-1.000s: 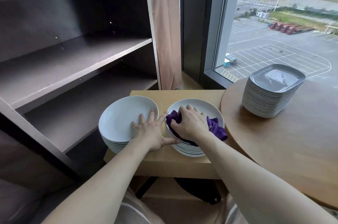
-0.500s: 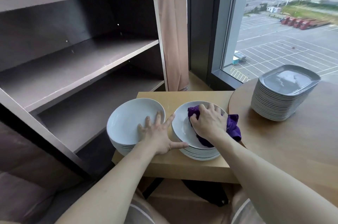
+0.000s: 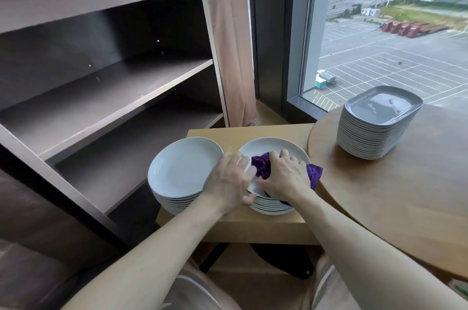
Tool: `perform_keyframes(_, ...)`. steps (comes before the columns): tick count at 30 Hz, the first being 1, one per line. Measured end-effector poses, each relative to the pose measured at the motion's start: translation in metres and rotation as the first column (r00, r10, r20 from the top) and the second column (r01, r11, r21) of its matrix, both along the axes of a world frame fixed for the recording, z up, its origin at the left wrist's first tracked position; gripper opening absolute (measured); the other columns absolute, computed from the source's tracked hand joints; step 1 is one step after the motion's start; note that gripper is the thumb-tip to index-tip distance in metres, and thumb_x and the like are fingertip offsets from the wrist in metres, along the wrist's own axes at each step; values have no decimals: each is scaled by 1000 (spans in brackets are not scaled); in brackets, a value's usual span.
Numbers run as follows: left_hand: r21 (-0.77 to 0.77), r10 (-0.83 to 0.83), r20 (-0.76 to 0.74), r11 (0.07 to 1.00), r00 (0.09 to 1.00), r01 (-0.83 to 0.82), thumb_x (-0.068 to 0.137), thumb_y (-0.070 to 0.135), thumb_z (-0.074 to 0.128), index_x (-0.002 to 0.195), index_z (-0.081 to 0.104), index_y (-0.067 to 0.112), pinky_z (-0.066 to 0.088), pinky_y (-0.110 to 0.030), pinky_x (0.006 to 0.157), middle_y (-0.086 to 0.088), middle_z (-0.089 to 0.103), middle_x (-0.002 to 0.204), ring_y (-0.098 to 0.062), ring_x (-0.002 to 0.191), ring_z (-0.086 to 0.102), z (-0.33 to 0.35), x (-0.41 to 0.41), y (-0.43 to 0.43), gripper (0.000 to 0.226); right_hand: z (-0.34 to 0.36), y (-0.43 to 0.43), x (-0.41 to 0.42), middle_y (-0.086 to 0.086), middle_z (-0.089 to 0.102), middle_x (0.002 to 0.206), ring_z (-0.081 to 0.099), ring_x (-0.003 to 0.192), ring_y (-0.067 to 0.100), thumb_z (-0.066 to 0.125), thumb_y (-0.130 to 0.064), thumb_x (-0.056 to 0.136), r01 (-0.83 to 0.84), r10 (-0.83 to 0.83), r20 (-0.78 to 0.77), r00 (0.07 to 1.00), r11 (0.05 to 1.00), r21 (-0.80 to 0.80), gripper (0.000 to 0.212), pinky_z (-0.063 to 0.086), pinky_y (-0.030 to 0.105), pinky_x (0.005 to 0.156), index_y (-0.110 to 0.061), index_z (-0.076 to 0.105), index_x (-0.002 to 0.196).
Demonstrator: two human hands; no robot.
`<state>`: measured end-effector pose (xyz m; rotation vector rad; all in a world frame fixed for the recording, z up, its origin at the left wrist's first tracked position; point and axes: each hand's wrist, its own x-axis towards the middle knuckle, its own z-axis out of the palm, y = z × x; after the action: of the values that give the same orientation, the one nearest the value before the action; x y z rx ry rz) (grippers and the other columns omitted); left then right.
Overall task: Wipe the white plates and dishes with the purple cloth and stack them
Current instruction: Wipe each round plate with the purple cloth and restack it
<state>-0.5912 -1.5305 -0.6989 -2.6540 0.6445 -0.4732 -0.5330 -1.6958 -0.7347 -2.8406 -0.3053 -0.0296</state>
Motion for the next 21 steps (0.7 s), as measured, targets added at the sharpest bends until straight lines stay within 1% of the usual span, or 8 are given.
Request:
perform_keyframes(1, 34, -80, 25, 996, 997, 79, 61, 37, 83, 76, 71, 19, 55, -34, 79, -2, 68, 80, -22, 82, 66, 2, -3, -7, 26, -1, 0, 1, 0, 47, 105, 54, 102, 28, 50, -66, 78, -3, 3, 1, 1000, 1000, 12, 51, 35, 43, 87, -25, 47, 108)
perform_keyframes(2, 70, -130, 4, 989, 992, 129, 59, 25, 81, 64, 66, 21, 53, -29, 68, 2, 62, 66, -19, 67, 62, 4, -6, -14, 16, 0, -1, 3, 0, 47, 105, 54, 103, 28, 53, -62, 79, -10, 10, -1, 1000, 1000, 20, 46, 36, 43, 88, -26, 46, 106)
perform_keyframes(5, 204, -90, -70, 974, 993, 103, 54, 17, 82, 56, 63, 27, 46, -24, 58, 9, 58, 56, -13, 54, 57, 3, -13, -27, 21, 5, -8, 6, -2, 44, 99, 52, 98, 25, 55, -65, 75, -33, 33, 2, 999, 999, 23, 46, 38, 44, 89, -27, 44, 98)
perform_keyframes(10, 296, 49, -125, 955, 991, -10, 45, 27, 86, 50, 65, 29, 42, -19, 52, 13, 57, 53, -5, 51, 56, 3, -18, -31, 23, 17, -32, 6, -4, 47, 99, 48, 93, 23, 61, -64, 71, 13, -15, 24, 1000, 997, 77, 47, 33, 40, 82, -26, 46, 94)
perform_keyframes(14, 304, 54, -149, 953, 987, -6, 42, 26, 87, 48, 63, 27, 39, -17, 48, 12, 55, 49, -5, 46, 55, 7, -19, -31, 25, 27, -52, -4, -7, 44, 91, 50, 87, 24, 58, -63, 69, 64, -65, 0, 998, 988, 142, 45, 37, 41, 82, -28, 48, 94)
perform_keyframes(16, 318, 11, -124, 948, 992, 30, 59, 20, 83, 63, 68, 28, 42, -20, 56, 11, 62, 61, -8, 56, 61, 12, -18, -29, 17, 27, -60, -12, -9, 43, 90, 51, 86, 24, 58, -63, 68, 94, -95, -3, 995, 980, 175, 45, 39, 42, 83, -28, 49, 95)
perform_keyframes(18, 266, -19, -152, 962, 988, 59, 81, 5, 65, 87, 69, 23, 45, -27, 69, 5, 67, 83, -16, 77, 66, 15, -15, -24, 19, 25, -66, -19, -9, 44, 91, 52, 87, 24, 57, -64, 67, 121, -125, 3, 992, 971, 205, 47, 41, 43, 85, -28, 51, 96)
perform_keyframes(21, 242, -19, -95, 969, 995, 41, 78, 3, 66, 86, 68, 23, 46, -28, 68, 4, 67, 81, -17, 76, 65, 25, -14, -21, 21, 23, -71, -30, -9, 44, 90, 51, 85, 23, 54, -66, 67, 139, -148, 21, 989, 960, 241, 46, 41, 43, 85, -28, 50, 93)
